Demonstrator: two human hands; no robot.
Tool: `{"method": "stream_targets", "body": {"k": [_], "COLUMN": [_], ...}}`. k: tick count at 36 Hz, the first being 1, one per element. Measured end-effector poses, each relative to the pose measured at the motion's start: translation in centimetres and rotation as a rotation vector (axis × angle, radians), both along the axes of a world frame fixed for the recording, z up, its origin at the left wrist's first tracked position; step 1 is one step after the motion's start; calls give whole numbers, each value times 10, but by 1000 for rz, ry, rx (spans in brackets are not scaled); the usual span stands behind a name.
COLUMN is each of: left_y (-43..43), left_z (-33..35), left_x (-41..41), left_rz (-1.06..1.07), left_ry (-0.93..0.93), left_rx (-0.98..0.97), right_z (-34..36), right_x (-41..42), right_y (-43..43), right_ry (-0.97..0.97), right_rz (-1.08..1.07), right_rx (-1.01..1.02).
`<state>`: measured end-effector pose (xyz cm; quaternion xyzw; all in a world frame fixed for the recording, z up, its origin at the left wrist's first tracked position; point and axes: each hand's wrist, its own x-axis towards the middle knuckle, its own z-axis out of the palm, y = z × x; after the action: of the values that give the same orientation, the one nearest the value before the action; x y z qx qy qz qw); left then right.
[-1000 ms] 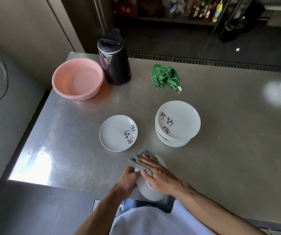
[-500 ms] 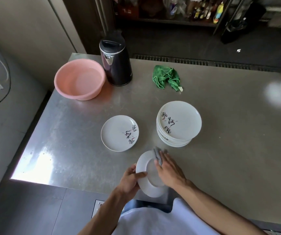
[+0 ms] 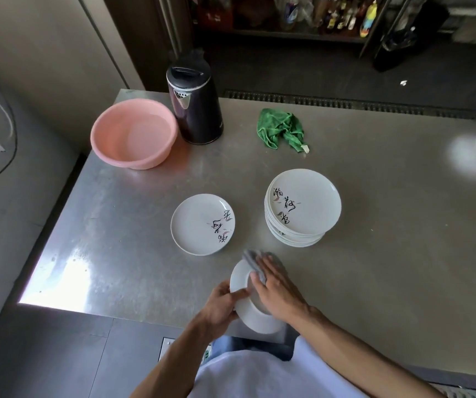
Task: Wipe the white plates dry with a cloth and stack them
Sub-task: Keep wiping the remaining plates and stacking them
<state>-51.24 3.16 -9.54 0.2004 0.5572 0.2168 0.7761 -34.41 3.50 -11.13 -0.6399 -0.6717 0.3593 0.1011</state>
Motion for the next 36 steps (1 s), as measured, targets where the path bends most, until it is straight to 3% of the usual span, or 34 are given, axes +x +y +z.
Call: {"method": "stream_targets", "body": {"k": [2, 7, 11, 18, 25, 30, 36], "left_y": [-2, -4, -5, 0, 8, 11, 23], "left_z": [1, 1, 4, 3, 5, 6, 11], "left_x": [1, 1, 0, -7, -11, -15, -8], "left_rz": [-8, -14, -26, 126, 64, 124, 245], "left_ry": [-16, -52, -58, -125, -128, -164, -171], "left_rx": [-2, 3, -6, -36, 25, 62, 121], "right_z": [0, 6, 4, 5, 13, 20, 17], "right_x": [2, 11, 15, 25, 23, 34, 31], "right_y": [3, -8, 1, 4, 19, 22, 4], "right_ry": [-58, 48, -98, 263, 333, 381, 534], "right_rz": [35, 291, 0, -458, -584, -557, -632], "right_rx": [5, 69, -106, -207, -86, -302, -222]}}
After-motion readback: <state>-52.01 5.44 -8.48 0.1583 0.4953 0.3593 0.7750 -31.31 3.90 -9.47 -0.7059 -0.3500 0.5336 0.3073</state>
